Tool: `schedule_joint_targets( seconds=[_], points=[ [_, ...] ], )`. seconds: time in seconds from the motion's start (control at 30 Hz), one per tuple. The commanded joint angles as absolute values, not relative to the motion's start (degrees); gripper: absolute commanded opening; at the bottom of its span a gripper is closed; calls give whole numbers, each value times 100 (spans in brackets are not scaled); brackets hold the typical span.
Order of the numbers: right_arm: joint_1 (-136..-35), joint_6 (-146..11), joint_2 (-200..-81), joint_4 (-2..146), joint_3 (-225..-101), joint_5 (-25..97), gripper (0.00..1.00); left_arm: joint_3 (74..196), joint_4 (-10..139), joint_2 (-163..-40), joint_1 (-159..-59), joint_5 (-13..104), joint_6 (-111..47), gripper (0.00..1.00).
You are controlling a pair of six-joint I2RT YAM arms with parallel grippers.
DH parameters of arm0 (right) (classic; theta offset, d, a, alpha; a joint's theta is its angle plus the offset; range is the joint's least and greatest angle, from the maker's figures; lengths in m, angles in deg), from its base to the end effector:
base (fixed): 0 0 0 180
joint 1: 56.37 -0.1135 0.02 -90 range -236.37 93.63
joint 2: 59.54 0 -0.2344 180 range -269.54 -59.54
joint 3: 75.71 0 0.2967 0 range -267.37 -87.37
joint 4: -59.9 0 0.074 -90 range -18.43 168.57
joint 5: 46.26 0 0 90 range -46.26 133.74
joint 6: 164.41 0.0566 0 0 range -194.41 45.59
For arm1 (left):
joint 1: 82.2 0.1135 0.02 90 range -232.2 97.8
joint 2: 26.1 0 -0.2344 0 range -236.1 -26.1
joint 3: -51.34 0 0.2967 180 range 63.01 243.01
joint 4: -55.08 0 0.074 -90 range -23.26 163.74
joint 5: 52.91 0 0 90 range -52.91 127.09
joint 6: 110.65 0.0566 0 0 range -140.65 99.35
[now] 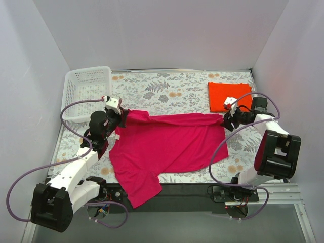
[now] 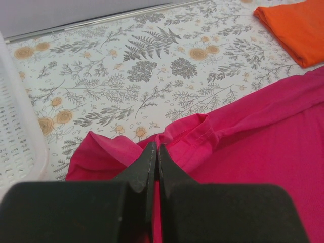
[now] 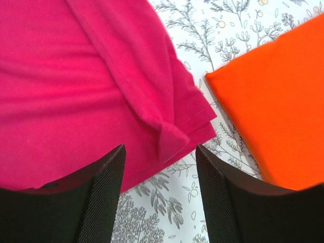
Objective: Fold and stack the t-shirts
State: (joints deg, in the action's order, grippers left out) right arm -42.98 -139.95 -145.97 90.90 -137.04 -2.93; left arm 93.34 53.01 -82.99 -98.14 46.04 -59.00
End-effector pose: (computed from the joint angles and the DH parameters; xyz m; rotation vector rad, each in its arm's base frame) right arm 0.3374 -0.0380 0.1279 -1.2124 1.8272 0.3029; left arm 0.2912 -0.0923 0.2048 -0.2480 1.8509 -0.8084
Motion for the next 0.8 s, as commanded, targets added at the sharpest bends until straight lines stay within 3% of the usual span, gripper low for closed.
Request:
schedule_joint_targets(
  seconds=[0.0,0.47,0.77],
  points=[
    [-4283,-12725,-15014,9143,-14282,-609,54,9246,5242,-7972,-9837,4474,-5818,0],
    [-4292,-11660,-15824,9354,-14942,-319,53,9210,5330,-7708,-9837,4342,-5818,0],
    [-4292,-11510,-16043,9714,-15065,-381,38,9210,5330,-7690,-9846,4386,-5835,0]
  ],
)
